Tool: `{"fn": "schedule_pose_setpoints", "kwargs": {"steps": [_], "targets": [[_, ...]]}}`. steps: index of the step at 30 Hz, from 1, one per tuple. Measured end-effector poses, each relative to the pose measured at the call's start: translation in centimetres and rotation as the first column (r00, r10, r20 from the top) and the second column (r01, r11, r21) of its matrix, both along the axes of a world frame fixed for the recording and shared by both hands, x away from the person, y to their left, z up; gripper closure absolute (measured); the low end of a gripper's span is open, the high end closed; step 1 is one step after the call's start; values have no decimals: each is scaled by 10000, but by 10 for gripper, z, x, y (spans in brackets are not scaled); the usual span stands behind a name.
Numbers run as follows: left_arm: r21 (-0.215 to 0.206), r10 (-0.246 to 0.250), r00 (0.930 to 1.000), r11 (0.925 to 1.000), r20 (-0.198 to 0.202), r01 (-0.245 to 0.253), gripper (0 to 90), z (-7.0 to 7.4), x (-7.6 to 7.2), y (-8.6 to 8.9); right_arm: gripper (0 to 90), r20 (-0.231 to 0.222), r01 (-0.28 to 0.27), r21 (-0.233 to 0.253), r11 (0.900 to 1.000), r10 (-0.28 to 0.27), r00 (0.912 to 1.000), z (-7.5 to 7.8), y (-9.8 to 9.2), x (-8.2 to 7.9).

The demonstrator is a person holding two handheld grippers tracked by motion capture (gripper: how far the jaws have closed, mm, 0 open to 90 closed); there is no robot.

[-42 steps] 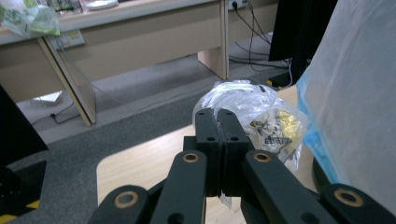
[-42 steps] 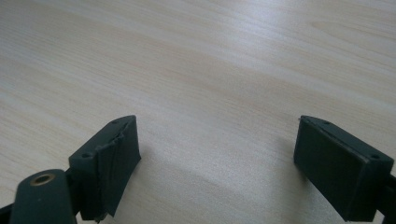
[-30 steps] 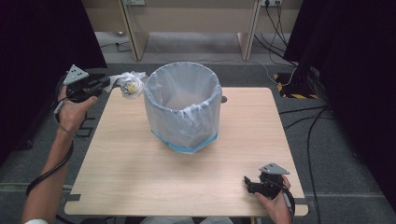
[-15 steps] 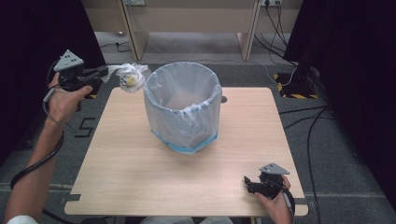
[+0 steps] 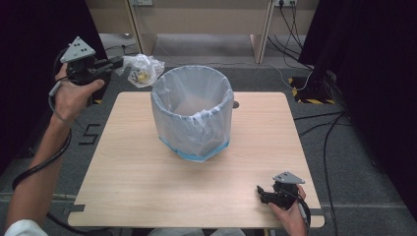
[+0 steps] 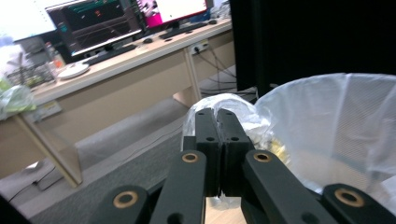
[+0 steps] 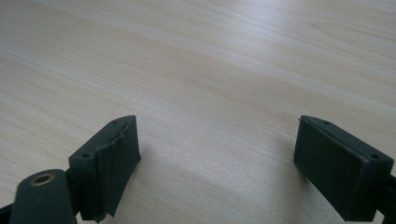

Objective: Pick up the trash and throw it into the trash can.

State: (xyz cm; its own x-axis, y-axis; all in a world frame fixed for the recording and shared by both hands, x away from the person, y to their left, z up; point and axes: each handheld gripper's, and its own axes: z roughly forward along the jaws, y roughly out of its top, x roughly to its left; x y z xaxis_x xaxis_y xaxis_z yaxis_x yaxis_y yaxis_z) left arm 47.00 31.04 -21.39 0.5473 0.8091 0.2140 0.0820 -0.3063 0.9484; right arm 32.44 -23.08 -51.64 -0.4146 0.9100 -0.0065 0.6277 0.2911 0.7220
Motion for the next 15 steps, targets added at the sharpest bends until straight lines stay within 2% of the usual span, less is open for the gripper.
{"fn": "schedule_pose_setpoints", "kwargs": {"steps": [7, 15], "targets": [[178, -702, 9975, 9974, 76, 701, 885, 1, 0, -35, 145, 1, 0, 1, 10000, 0, 10000, 0, 0, 0], [447, -1436, 9896, 9886, -48, 1436, 885, -7, -1, -74, 145, 1, -1, 1, 10000, 1, 10000, 0, 0, 0]]}}
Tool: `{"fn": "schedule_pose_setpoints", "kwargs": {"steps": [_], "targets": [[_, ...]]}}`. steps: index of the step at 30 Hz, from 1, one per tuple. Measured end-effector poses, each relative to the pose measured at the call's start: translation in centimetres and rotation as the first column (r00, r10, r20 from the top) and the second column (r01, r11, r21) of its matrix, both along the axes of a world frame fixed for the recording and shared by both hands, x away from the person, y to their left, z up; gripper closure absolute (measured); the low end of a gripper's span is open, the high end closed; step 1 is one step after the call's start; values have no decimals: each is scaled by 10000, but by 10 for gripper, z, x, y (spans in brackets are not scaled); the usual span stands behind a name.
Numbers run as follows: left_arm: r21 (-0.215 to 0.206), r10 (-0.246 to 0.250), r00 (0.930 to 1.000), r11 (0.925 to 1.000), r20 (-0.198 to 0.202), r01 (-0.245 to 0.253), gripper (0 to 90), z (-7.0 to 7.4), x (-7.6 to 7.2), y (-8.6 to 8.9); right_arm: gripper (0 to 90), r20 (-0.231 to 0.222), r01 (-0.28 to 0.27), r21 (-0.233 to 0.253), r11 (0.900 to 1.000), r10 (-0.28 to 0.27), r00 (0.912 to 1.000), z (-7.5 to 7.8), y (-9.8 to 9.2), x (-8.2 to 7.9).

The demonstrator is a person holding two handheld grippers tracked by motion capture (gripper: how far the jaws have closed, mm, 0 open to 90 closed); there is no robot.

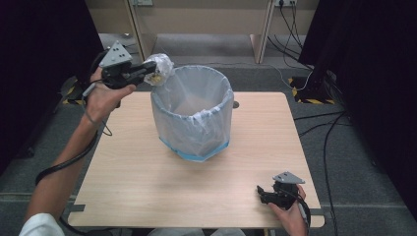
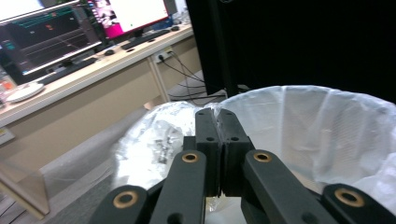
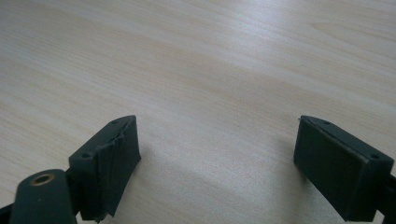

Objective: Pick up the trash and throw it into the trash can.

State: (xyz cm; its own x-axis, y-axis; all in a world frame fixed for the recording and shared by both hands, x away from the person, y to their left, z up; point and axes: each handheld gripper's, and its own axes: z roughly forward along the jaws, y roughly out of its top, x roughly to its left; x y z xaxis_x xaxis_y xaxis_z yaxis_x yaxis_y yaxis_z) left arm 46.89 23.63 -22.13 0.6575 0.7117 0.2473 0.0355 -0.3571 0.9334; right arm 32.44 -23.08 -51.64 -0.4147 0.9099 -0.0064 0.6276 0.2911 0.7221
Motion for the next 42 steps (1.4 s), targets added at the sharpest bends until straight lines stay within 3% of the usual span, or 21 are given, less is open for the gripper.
{"fn": "schedule_pose_setpoints", "kwargs": {"steps": [16, 25, 31, 37, 42], "targets": [[668, -992, 9938, 9925, -496, 1024, 882, -25, -4, -50, 145, 20, -29, -16, 10000, 29, 10000, 0, 0, 0], [962, -1208, 9875, 9868, -1015, 1306, 821, -34, -3, -58, 145, 37, -64, -26, 10000, 64, 10000, 0, 0, 1], [491, -1128, 9835, 9915, -1415, 1208, 640, -34, -1, -55, 145, 38, -73, -28, 10000, 73, 10000, 0, 0, 1], [248, -1082, 9836, 9933, -1441, 1129, 553, -31, -2, -52, 145, 38, -71, -28, 10000, 71, 10000, 0, 0, 1], [235, -1037, 9842, 9939, -1434, 1082, 555, -31, -3, -48, 145, 40, -74, -28, 10000, 74, 10000, 0, 0, 1]]}}
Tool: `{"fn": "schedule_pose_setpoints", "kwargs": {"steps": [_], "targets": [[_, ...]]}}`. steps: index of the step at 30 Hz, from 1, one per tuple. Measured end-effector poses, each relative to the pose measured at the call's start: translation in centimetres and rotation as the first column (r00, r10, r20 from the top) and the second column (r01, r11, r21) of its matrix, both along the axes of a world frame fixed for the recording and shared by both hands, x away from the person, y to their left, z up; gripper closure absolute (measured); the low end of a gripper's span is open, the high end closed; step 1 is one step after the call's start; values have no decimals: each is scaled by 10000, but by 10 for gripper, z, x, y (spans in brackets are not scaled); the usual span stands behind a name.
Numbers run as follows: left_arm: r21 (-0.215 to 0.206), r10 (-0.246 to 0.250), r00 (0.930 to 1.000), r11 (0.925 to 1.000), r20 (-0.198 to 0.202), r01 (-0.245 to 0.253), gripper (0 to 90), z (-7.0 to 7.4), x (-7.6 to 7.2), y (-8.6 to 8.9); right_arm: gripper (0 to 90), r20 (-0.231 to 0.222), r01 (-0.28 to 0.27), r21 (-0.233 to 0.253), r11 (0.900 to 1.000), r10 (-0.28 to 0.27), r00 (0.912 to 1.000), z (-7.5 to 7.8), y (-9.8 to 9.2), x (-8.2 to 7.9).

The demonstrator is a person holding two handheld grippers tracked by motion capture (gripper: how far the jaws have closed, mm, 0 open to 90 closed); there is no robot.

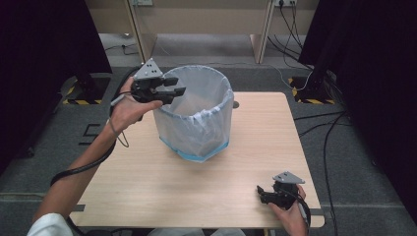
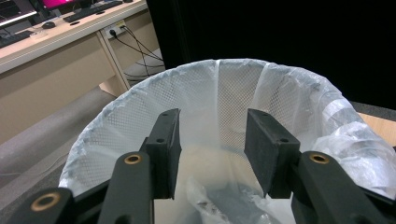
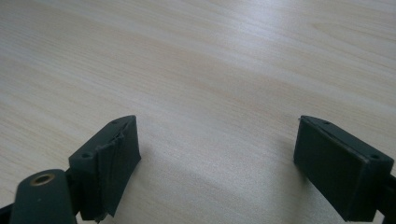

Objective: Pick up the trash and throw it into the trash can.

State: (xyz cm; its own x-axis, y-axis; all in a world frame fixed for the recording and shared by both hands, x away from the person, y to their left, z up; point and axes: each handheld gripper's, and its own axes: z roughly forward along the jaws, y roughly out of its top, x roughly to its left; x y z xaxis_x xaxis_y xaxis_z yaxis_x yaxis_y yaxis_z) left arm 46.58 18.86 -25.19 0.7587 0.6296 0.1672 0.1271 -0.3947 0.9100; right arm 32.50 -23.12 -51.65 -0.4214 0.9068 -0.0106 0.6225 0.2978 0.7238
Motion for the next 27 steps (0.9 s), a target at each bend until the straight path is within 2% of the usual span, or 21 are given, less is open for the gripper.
{"fn": "schedule_pose_setpoints", "kwargs": {"steps": [4, 8, 22, 27], "targets": [[-1, 13, 10000, 10000, -64, -13, 552, -2, -2, 4, 145, 1, -1, 0, 10000, 1, 10000, 0, 0, 0], [-194, 81, 9999, 9998, -153, -84, 522, -5, -5, 11, 145, 0, 0, 0, 10000, 0, 10000, 0, 0, 0], [-760, 498, 9975, 9957, -511, -536, 349, -16, -22, 55, 145, -1, -1, 0, 10000, 1, 10000, 0, 0, 0], [-829, 673, 9962, 9940, -553, -718, 332, -24, -27, 70, 145, 1, 2, -2, 10000, -2, 10000, 0, 0, 0]]}}
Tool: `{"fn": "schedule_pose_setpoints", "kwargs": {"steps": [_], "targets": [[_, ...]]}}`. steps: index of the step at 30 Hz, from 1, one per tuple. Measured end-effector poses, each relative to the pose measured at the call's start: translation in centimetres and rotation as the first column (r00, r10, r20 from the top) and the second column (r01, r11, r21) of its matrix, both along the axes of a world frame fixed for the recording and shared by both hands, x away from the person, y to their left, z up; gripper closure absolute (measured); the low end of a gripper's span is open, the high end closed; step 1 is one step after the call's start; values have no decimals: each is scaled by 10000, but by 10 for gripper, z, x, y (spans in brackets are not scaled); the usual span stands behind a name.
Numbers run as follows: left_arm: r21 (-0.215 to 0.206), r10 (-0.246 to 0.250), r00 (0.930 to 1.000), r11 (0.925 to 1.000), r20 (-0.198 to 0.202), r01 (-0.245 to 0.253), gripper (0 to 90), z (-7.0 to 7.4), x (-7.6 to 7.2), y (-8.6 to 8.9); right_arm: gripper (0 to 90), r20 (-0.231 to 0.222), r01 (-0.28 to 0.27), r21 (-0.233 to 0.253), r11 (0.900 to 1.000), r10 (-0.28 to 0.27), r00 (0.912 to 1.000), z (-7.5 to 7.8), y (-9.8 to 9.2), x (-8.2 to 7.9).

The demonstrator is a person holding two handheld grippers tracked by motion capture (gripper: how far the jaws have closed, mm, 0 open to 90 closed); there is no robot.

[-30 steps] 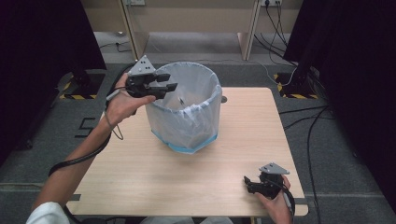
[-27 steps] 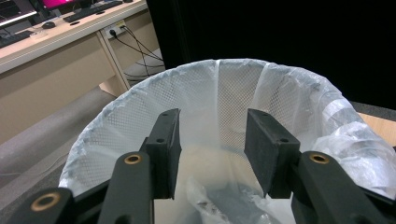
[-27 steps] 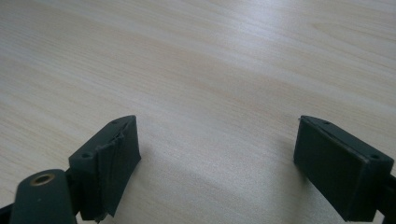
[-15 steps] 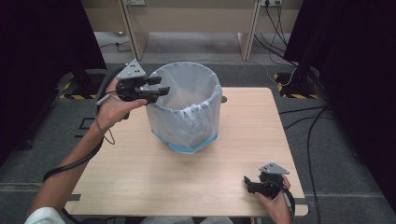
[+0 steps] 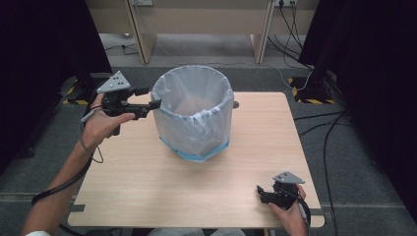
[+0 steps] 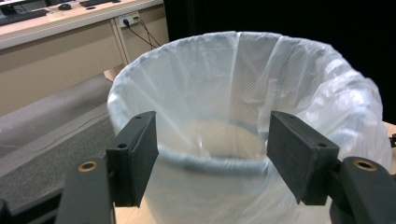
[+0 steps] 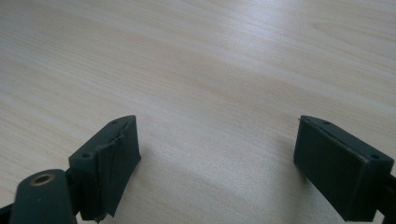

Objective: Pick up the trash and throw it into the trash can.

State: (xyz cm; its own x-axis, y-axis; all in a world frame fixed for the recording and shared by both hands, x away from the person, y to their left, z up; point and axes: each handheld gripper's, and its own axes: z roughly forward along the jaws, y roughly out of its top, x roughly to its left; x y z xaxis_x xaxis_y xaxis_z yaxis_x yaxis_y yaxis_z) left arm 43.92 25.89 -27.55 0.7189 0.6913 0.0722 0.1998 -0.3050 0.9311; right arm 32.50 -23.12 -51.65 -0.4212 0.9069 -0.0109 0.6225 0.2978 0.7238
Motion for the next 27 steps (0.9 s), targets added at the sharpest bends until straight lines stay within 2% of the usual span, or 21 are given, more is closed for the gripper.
{"fn": "schedule_pose_setpoints", "kwargs": {"steps": [6, 14, 22, 27], "targets": [[-230, 394, 9991, 9989, -158, -398, 328, -9, 3, 20, 145, -2, -1, 1, 10000, 1, 10000, 0, 0, 0], [-536, 924, 9944, 9940, -506, -951, 319, -36, 8, 45, 145, -15, -5, -4, 10000, 5, 10000, 0, 0, 0], [-270, 1435, 9855, 9888, -909, -1465, 318, -69, 11, 60, 145, -5, 0, 1, 10000, 0, 10000, 0, 0, 0], [-396, 1508, 9817, 9869, -1160, -1563, 314, -85, 13, 67, 145, 4, 6, -6, 10000, -6, 10000, 0, 0, 0]]}}
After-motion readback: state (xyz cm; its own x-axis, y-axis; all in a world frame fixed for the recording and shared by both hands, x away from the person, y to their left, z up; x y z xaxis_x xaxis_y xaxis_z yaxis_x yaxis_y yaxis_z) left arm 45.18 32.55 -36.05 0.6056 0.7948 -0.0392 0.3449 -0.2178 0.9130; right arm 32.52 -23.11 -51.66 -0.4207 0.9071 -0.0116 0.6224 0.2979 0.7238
